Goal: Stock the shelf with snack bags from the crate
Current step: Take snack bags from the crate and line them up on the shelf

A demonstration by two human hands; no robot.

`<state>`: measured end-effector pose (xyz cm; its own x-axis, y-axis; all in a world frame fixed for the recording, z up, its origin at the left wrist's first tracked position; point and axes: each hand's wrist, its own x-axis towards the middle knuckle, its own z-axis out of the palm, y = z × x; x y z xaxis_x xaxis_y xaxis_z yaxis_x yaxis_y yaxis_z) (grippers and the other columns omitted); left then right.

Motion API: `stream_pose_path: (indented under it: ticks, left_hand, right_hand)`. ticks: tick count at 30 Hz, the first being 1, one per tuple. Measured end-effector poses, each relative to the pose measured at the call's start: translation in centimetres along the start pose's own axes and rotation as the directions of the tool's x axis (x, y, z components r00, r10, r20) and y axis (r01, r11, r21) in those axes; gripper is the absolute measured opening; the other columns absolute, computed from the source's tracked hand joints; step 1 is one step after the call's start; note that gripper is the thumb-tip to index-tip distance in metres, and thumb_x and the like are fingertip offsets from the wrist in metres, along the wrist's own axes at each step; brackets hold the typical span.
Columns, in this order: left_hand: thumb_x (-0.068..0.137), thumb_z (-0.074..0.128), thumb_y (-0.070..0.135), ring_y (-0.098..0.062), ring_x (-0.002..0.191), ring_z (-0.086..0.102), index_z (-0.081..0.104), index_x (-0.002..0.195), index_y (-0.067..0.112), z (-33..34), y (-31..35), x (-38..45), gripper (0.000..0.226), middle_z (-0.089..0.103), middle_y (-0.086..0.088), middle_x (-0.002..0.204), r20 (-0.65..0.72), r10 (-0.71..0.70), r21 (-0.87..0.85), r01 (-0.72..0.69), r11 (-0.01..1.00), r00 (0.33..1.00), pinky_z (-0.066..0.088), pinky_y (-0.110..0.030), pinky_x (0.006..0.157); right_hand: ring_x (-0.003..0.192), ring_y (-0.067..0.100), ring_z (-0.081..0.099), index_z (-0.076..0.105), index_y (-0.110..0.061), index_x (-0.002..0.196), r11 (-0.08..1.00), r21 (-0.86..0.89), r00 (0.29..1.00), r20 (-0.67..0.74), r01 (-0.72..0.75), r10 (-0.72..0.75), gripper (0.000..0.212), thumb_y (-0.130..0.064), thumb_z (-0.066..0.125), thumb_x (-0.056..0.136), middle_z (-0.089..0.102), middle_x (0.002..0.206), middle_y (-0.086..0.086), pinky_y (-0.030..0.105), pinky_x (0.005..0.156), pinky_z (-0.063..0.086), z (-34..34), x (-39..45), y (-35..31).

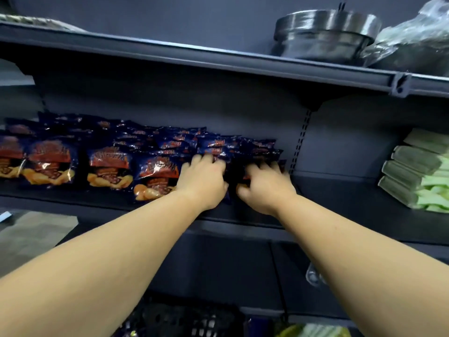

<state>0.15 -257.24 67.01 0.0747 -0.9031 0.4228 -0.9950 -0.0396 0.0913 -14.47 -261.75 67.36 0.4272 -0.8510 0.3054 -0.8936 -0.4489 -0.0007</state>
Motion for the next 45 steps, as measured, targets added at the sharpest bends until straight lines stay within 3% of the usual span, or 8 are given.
stream_pose_path:
  ticks: [7,10,18,23,28,31,35,45]
  left_hand:
    - [0.095,0.049,0.038,-0.028,0.114,0.041,0.051,0.118,0.019,0.3,-6.1,-6.5,0.030,0.047,-0.005,0.120,0.090,0.070,-0.020,-0.068,0.997,0.993,0.037,-0.041,0.092]
    - [0.095,0.048,0.037,-0.027,0.110,0.044,0.051,0.114,0.019,0.8,-7.8,-8.6,0.026,0.049,-0.004,0.117,0.135,0.076,-0.074,-0.067,0.995,0.988,0.038,-0.041,0.091]
    - [0.095,0.048,0.037,-0.025,0.104,0.047,0.050,0.110,0.019,5.9,-9.0,-12.4,0.024,0.050,-0.002,0.112,0.255,0.093,-0.170,-0.050,0.984,0.963,0.038,-0.039,0.086]
    - [0.092,0.050,0.033,-0.025,0.103,0.047,0.052,0.107,0.019,11.0,-9.8,-15.1,0.021,0.050,-0.002,0.112,0.389,0.011,-0.179,0.064,0.982,0.921,0.039,-0.040,0.088]
    - [0.090,0.049,0.032,-0.027,0.105,0.048,0.054,0.108,0.019,16.0,-12.0,-17.7,0.023,0.051,-0.004,0.112,0.501,-0.093,-0.093,0.161,0.983,0.860,0.037,-0.040,0.084]
    - [0.090,0.050,0.032,-0.028,0.109,0.048,0.054,0.113,0.019,18.6,-13.2,-19.1,0.027,0.050,-0.004,0.113,0.559,-0.152,-0.069,0.229,0.971,0.815,0.037,-0.040,0.089]
    - [0.090,0.050,0.032,-0.029,0.112,0.048,0.054,0.115,0.019,22.2,-14.9,-21.8,0.028,0.050,-0.005,0.115,0.647,-0.214,-0.024,0.300,0.954,0.732,0.038,-0.040,0.091]
    - [0.092,0.052,0.033,-0.032,0.121,0.042,0.050,0.124,0.017,33.3,-18.4,-28.0,0.036,0.045,-0.010,0.131,0.818,-0.199,0.011,0.332,0.943,0.540,0.041,-0.046,0.097]
  right_hand:
    - [0.106,0.029,0.055,0.050,-0.017,0.118,0.992,0.127,1.000,-0.005,0.015,-0.014,0.035,-0.042,0.049,0.093,0.058,0.114,0.005,0.038,0.078,0.046,1.1,-4.6,-7.7]
    - [0.100,0.028,0.059,0.051,-0.018,0.119,0.988,0.155,0.999,0.038,-0.016,0.011,0.035,-0.043,0.046,0.095,0.062,0.112,0.003,0.039,0.076,0.048,2.6,-6.3,-10.1]
    - [0.090,0.026,0.059,0.053,-0.018,0.111,0.985,0.157,0.977,0.211,-0.076,0.042,0.030,-0.043,0.046,0.095,0.064,0.104,0.002,0.033,0.064,0.041,8.2,-8.8,-12.1]
    - [0.079,0.024,0.050,0.054,-0.018,0.110,0.975,0.193,0.935,0.352,-0.110,0.036,0.029,-0.041,0.047,0.095,0.064,0.102,0.004,0.031,0.062,0.034,14.0,-10.4,-11.9]
    - [0.091,0.028,0.059,0.055,-0.017,0.109,0.963,0.244,0.879,0.476,-0.114,-0.016,0.030,-0.042,0.048,0.095,0.064,0.103,0.005,0.032,0.064,0.040,19.6,-11.2,-11.8]
    - [0.088,0.026,0.058,0.054,-0.018,0.110,0.957,0.259,0.842,0.539,-0.127,-0.034,0.030,-0.043,0.047,0.095,0.061,0.095,0.002,0.033,0.067,0.046,22.6,-11.4,-12.0]
    - [0.079,0.021,0.050,0.053,-0.019,0.109,0.955,0.271,0.784,0.616,-0.120,-0.076,0.029,-0.043,0.047,0.096,0.055,0.088,-0.001,0.030,0.062,0.038,26.9,-12.0,-12.8]
    - [0.103,0.032,0.058,0.047,-0.015,0.126,0.938,0.240,0.659,0.752,-0.249,-0.017,0.040,-0.041,0.050,0.096,0.060,0.118,0.011,0.035,0.074,0.047,40.1,-16.7,-14.4]
